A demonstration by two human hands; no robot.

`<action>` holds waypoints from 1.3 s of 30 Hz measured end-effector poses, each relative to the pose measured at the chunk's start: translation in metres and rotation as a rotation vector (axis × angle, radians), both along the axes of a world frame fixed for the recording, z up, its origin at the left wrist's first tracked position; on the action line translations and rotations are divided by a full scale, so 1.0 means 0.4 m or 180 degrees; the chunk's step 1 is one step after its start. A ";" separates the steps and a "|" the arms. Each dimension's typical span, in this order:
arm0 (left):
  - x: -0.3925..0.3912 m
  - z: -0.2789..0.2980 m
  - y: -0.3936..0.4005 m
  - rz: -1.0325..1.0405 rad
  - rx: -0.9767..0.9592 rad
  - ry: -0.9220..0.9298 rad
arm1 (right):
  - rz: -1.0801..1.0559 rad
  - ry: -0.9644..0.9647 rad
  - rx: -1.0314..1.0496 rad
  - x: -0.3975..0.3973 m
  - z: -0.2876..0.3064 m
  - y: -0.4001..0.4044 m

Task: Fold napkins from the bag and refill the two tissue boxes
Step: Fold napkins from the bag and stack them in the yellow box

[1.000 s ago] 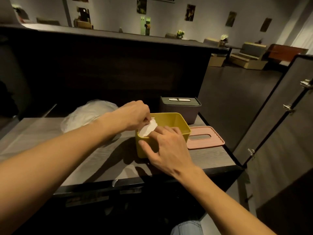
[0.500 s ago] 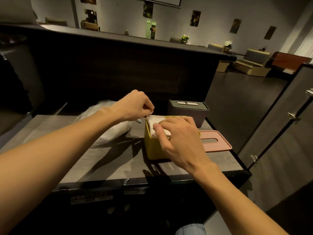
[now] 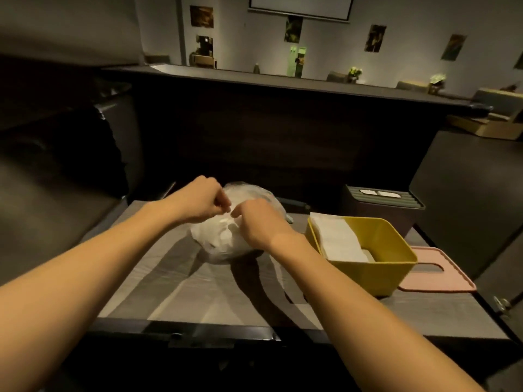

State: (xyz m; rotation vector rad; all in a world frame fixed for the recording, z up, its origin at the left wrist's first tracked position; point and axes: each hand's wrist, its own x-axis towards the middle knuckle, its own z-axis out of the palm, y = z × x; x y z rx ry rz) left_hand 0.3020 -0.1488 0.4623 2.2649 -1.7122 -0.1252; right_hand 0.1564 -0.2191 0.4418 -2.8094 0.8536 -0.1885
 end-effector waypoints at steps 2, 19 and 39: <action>0.037 -0.037 -0.005 0.0050 0.0277 -0.0098 | -0.0108 0.0225 -0.0179 0.031 -0.020 -0.022; 0.107 -0.148 -0.050 0.0752 -0.0048 0.0859 | -0.0054 0.0193 -0.0066 0.087 -0.037 -0.096; 0.053 -0.151 -0.005 0.0755 -0.1692 0.0391 | 0.0011 -0.0691 -0.1386 0.127 -0.023 -0.079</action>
